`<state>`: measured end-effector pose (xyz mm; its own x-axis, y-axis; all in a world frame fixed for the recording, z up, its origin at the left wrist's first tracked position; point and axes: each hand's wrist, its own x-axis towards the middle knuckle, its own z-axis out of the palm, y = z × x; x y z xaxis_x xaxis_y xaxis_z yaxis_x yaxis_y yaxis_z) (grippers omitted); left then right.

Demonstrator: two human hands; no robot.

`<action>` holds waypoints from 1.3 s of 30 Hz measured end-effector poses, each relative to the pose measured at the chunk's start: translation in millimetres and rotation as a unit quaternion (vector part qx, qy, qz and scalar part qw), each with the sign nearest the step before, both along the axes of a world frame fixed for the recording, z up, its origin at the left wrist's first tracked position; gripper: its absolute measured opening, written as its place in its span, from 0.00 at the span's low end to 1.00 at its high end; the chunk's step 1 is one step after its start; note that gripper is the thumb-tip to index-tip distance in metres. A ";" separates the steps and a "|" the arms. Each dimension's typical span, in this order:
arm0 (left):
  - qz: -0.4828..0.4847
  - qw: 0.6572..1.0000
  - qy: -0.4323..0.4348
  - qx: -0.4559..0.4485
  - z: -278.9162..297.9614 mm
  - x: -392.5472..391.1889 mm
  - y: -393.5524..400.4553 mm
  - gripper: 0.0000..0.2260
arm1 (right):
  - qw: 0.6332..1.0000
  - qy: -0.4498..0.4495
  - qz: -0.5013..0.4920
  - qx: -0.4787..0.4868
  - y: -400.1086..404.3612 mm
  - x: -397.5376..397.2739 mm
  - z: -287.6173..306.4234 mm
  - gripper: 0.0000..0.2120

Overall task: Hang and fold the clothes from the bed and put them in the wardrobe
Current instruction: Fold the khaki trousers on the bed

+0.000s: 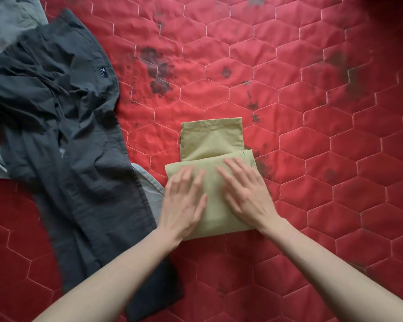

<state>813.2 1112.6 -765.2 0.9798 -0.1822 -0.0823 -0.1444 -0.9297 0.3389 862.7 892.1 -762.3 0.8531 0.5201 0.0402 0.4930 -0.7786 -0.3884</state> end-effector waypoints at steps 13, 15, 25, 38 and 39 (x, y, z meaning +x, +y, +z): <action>-0.128 0.990 0.032 0.042 -39.2 21.7 -0.7 0.32 | 0.996 0.049 -0.038 -0.069 -2.8 6.5 -43.1 0.32; -0.158 0.987 0.029 0.025 -38.7 24.4 7.1 0.30 | 0.996 0.075 0.001 -0.047 -14.6 9.7 -41.8 0.32; -0.342 0.932 -0.026 0.117 -25.8 38.5 100.3 0.34 | 0.962 0.018 0.220 -0.163 -103.1 59.0 -19.2 0.44; -0.332 0.941 0.070 -0.012 -6.9 47.8 105.4 0.33 | 0.969 0.056 0.220 -0.095 -95.2 52.6 -12.1 0.31; -0.310 0.946 0.079 -0.052 -1.5 44.0 105.5 0.31 | 0.973 0.082 0.202 -0.074 -95.6 50.4 -8.2 0.30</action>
<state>857.2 1218.1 -766.8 0.6588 -0.7331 -0.1687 -0.5912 -0.6432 0.4865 913.1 796.5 -770.5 0.5668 0.8041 -0.1793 0.7113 -0.5874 -0.3859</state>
